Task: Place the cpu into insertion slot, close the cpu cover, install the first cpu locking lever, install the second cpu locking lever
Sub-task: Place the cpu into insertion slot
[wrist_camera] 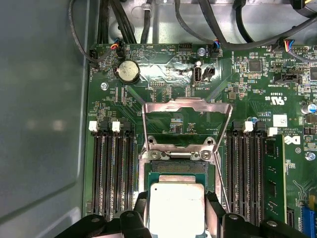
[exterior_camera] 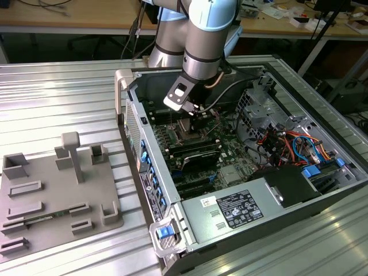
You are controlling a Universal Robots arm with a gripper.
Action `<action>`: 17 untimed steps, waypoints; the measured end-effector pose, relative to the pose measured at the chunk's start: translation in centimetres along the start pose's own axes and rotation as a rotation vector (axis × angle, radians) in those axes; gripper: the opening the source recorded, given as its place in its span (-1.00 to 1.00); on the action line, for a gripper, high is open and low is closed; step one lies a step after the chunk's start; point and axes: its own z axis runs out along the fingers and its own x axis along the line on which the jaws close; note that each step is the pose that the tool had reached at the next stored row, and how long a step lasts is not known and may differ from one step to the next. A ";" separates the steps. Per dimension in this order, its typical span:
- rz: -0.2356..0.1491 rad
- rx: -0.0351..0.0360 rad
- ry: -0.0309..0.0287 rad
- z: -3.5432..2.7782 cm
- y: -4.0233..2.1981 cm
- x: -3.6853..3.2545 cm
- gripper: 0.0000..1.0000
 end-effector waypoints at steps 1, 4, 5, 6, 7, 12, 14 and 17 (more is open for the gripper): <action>0.000 0.0000 0.0000 0.04 0.00 0.00 0.09; 0.000 0.0000 0.0000 0.04 0.00 0.00 0.09; 0.000 0.0000 0.0000 0.05 0.00 0.00 0.09; 0.000 0.0000 0.0000 0.05 -0.01 0.00 0.09; 0.000 0.0000 0.0001 0.05 0.00 0.00 0.09; 0.000 0.0000 -0.0015 0.15 -0.02 0.06 0.09; -0.001 0.0002 -0.0129 0.25 -0.01 0.12 0.09; -0.003 0.0011 -0.0347 0.44 -0.02 0.15 0.09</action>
